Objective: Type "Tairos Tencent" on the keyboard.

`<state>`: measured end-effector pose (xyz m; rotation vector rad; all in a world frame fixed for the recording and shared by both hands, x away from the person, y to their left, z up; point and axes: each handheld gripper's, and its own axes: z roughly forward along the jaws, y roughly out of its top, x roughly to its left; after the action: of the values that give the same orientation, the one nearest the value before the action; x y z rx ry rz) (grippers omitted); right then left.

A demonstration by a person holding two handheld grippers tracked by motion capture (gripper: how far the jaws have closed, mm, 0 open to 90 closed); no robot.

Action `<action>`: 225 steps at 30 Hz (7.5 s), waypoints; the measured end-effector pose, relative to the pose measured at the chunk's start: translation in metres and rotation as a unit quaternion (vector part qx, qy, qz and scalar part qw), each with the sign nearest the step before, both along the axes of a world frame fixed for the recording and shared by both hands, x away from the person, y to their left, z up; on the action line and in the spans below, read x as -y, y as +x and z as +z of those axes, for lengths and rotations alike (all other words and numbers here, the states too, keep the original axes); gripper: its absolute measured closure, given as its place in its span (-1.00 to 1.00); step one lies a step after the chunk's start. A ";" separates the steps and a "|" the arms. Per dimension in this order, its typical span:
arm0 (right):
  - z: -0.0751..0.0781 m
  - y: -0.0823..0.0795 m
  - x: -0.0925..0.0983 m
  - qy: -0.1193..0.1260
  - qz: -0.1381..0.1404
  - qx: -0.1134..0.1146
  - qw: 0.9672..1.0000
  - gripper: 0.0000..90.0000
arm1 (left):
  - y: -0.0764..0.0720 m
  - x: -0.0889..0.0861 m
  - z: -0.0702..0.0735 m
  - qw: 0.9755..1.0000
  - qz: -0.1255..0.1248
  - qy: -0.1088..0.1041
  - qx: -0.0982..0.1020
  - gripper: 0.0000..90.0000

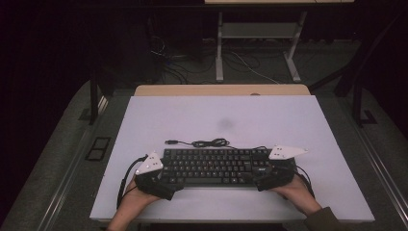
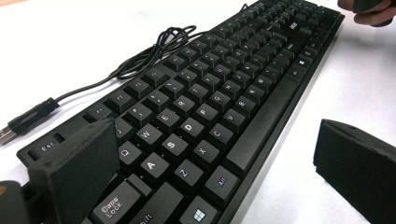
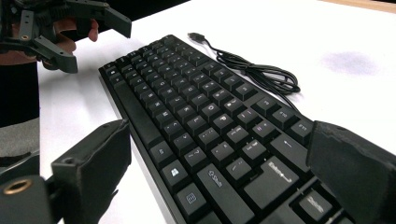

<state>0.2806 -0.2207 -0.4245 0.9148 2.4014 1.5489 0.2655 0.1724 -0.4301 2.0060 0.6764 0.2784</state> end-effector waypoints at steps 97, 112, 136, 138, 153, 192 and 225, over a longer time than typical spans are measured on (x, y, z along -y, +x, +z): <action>-0.013 0.017 -0.024 -0.133 0.067 -0.043 0.988 0.99 | 0.014 0.017 0.008 1.000 -0.001 0.006 -0.006 -1.00; -0.014 0.018 -0.023 -0.128 0.070 -0.046 0.988 0.99 | 0.031 0.030 0.020 1.000 0.001 0.007 0.004 -1.00; -0.014 0.019 -0.022 -0.123 0.072 -0.050 0.988 0.99 | 0.046 0.054 0.012 1.000 -0.007 0.022 0.001 -0.61; -0.014 0.019 -0.022 -0.123 0.072 -0.050 0.988 0.99 | 0.047 0.054 0.012 1.000 -0.011 0.025 -0.003 -0.47; -0.014 0.019 -0.021 -0.122 0.073 -0.052 0.988 0.99 | 0.053 0.062 0.009 0.998 -0.012 0.051 -0.038 0.74; -0.015 0.019 -0.021 -0.122 0.071 -0.052 0.989 0.99 | 0.059 0.065 -0.002 0.995 -0.015 0.082 -0.057 0.97; -0.004 0.021 -0.012 -0.054 0.051 -0.043 0.996 0.41 | 0.045 0.047 0.009 0.998 -0.020 0.026 -0.051 0.00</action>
<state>0.3012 -0.2091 -0.4289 0.8667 2.6007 1.4237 0.3104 0.1256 -0.4213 2.0913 0.6977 0.1720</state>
